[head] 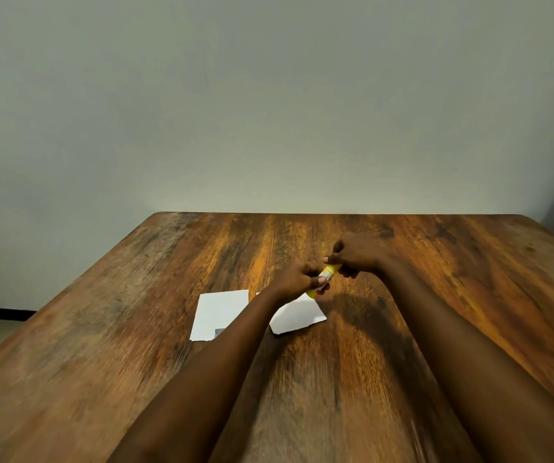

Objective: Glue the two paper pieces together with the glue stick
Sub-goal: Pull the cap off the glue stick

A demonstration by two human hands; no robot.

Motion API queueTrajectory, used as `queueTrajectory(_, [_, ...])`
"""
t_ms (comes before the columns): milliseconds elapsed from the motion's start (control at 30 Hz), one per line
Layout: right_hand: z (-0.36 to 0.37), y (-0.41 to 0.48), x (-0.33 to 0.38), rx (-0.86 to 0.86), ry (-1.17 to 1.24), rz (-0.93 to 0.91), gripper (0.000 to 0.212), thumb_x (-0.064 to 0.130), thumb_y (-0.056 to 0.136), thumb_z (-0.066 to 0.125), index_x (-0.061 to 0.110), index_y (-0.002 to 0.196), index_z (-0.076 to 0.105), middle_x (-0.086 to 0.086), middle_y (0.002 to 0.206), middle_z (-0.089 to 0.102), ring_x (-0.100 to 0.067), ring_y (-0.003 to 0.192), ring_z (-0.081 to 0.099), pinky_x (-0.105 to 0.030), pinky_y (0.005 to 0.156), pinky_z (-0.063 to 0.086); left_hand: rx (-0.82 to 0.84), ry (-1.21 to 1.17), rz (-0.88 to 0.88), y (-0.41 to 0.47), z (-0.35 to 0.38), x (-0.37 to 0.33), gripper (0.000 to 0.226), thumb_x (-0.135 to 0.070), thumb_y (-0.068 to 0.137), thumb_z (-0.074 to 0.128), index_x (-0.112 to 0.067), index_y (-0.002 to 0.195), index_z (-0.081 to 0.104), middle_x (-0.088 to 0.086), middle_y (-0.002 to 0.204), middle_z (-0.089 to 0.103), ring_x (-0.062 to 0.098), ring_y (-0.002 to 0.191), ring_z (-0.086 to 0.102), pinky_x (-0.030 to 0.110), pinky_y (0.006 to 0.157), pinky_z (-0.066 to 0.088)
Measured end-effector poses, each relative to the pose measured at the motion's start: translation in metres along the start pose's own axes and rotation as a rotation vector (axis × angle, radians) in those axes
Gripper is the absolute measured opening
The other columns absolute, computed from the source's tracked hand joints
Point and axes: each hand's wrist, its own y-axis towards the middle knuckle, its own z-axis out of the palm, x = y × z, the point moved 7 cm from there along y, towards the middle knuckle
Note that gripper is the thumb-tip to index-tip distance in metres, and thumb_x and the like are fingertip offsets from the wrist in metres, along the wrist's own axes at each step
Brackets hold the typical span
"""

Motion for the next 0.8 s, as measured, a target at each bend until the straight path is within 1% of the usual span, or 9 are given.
queueTrajectory(133, [-0.001,-0.005,0.004,0.011,0.026,-0.048,0.018,0.012,0.091,0.057,-0.001,0.100,0.064,-0.001,0.072,0.060,-0.010,0.060,0.058,-0.020,0.059,0.048,0.003,0.028,0.002,0.000,0.001,-0.001,0.027,-0.006,0.094,0.053,0.006,0.115,0.064,0.025,0.110,0.068,0.010,0.075,0.062,0.022,0.075,0.048])
queueTrajectory(200, [-0.001,-0.006,0.006,0.009,0.021,-0.076,0.013,0.008,0.090,0.057,0.000,0.098,0.063,0.000,0.073,0.058,-0.011,0.064,0.059,-0.022,0.062,0.049,0.005,0.032,0.005,0.000,0.002,-0.001,0.027,-0.007,0.094,0.053,0.006,0.115,0.064,0.024,0.111,0.068,0.014,0.078,0.063,0.022,0.075,0.048])
queueTrajectory(267, [-0.001,-0.009,0.007,0.002,0.006,-0.115,0.005,0.005,0.089,0.058,0.005,0.090,0.062,-0.003,0.077,0.060,-0.016,0.069,0.062,-0.030,0.067,0.054,0.019,0.029,0.007,0.000,0.002,-0.001,0.027,-0.006,0.094,0.053,0.006,0.115,0.064,0.023,0.112,0.068,0.020,0.087,0.063,0.025,0.078,0.048])
queueTrajectory(333, [-0.002,-0.012,0.008,-0.010,0.001,-0.154,0.008,0.003,0.088,0.058,0.009,0.082,0.060,-0.008,0.084,0.062,-0.022,0.076,0.064,-0.039,0.076,0.056,0.039,0.021,-0.002,-0.001,0.002,-0.001,0.027,-0.005,0.094,0.052,0.006,0.115,0.064,0.022,0.113,0.068,0.023,0.093,0.063,0.031,0.084,0.050])
queueTrajectory(400, [-0.003,-0.014,0.008,-0.015,-0.001,-0.179,0.017,0.001,0.087,0.058,0.014,0.075,0.059,-0.010,0.088,0.064,-0.024,0.078,0.065,-0.042,0.078,0.056,0.071,-0.009,-0.013,-0.001,0.001,-0.001,0.027,-0.003,0.094,0.051,0.009,0.114,0.063,0.022,0.110,0.068,0.022,0.089,0.065,0.033,0.085,0.053])
queueTrajectory(500, [-0.004,-0.017,0.008,-0.005,0.036,-0.212,0.031,-0.003,0.085,0.059,0.023,0.067,0.056,-0.002,0.083,0.062,-0.020,0.077,0.063,-0.040,0.077,0.055,0.150,-0.110,-0.044,-0.004,0.002,0.001,0.026,0.002,0.095,0.047,0.014,0.113,0.061,0.013,0.091,0.068,0.010,0.076,0.067,0.021,0.073,0.054])
queueTrajectory(533, [-0.004,-0.018,0.008,-0.003,0.049,-0.222,0.032,-0.004,0.084,0.059,0.023,0.067,0.056,0.000,0.081,0.061,-0.019,0.077,0.063,-0.040,0.077,0.055,0.174,-0.153,-0.056,-0.005,0.003,0.002,0.026,0.002,0.095,0.046,0.016,0.113,0.059,0.009,0.087,0.068,0.008,0.073,0.067,0.020,0.072,0.054])
queueTrajectory(700, [-0.005,-0.021,0.007,0.012,0.113,-0.264,0.031,-0.006,0.081,0.062,0.022,0.068,0.059,0.002,0.084,0.061,-0.023,0.089,0.064,-0.037,0.080,0.055,0.261,-0.273,-0.104,-0.008,0.008,0.006,0.028,0.002,0.097,0.041,0.016,0.113,0.058,0.008,0.089,0.067,0.008,0.074,0.068,0.024,0.077,0.054])
queueTrajectory(800, [-0.004,-0.022,0.004,0.045,0.179,-0.270,0.029,-0.008,0.080,0.062,0.020,0.070,0.061,0.001,0.087,0.063,-0.020,0.094,0.062,-0.038,0.086,0.054,0.307,-0.334,-0.122,-0.012,0.013,0.004,0.026,0.005,0.097,0.036,0.006,0.101,0.062,0.008,0.091,0.064,0.004,0.069,0.067,0.020,0.071,0.055])
